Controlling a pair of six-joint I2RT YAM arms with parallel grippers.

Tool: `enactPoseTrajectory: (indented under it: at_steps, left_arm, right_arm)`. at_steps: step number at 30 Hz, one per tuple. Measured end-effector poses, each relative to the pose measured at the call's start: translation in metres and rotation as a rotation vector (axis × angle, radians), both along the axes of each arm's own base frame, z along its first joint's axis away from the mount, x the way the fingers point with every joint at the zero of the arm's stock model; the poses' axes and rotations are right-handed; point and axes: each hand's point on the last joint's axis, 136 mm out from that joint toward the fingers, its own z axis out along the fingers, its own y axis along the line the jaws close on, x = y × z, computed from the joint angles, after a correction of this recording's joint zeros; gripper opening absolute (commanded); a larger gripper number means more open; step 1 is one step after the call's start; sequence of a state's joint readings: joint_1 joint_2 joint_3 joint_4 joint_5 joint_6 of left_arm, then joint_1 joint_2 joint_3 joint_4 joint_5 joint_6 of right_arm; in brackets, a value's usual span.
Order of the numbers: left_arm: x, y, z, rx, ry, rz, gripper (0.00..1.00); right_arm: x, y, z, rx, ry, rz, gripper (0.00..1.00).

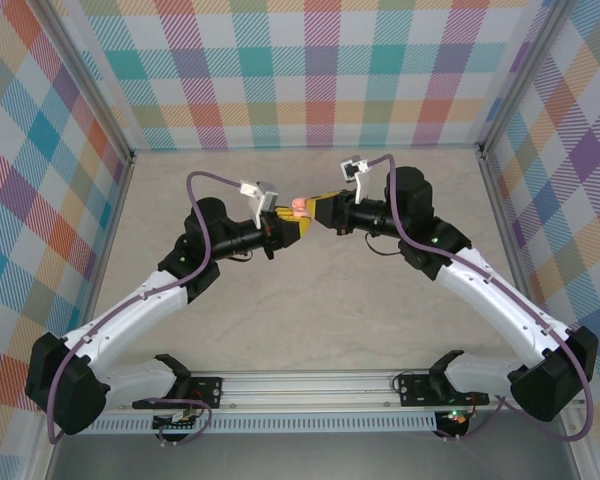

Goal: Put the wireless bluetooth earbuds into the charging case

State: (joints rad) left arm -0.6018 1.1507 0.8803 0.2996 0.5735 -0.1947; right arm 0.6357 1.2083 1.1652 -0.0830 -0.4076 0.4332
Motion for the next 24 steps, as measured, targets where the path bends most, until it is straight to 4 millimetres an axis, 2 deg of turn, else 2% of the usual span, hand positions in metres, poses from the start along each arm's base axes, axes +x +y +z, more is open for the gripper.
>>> enactPoseTrajectory:
  at_steps: [8,15,17,24]
  left_arm:
    - [-0.003,0.003,0.009,-0.016,-0.024,0.002,0.0]
    - [-0.003,0.003,0.01,-0.018,-0.028,0.003,0.0]
    - [-0.003,0.003,0.009,-0.016,-0.03,0.006,0.0]
    - [-0.006,0.005,0.008,0.002,-0.042,0.005,0.0]
  right_arm:
    - [-0.001,0.001,0.003,-0.003,-0.002,0.004,0.27]
    - [-0.002,0.0,0.0,-0.023,0.006,0.001,0.46]
    - [-0.002,-0.001,0.0,-0.035,0.002,-0.006,0.47]
    - [0.013,-0.023,-0.005,-0.105,0.009,-0.158,0.51]
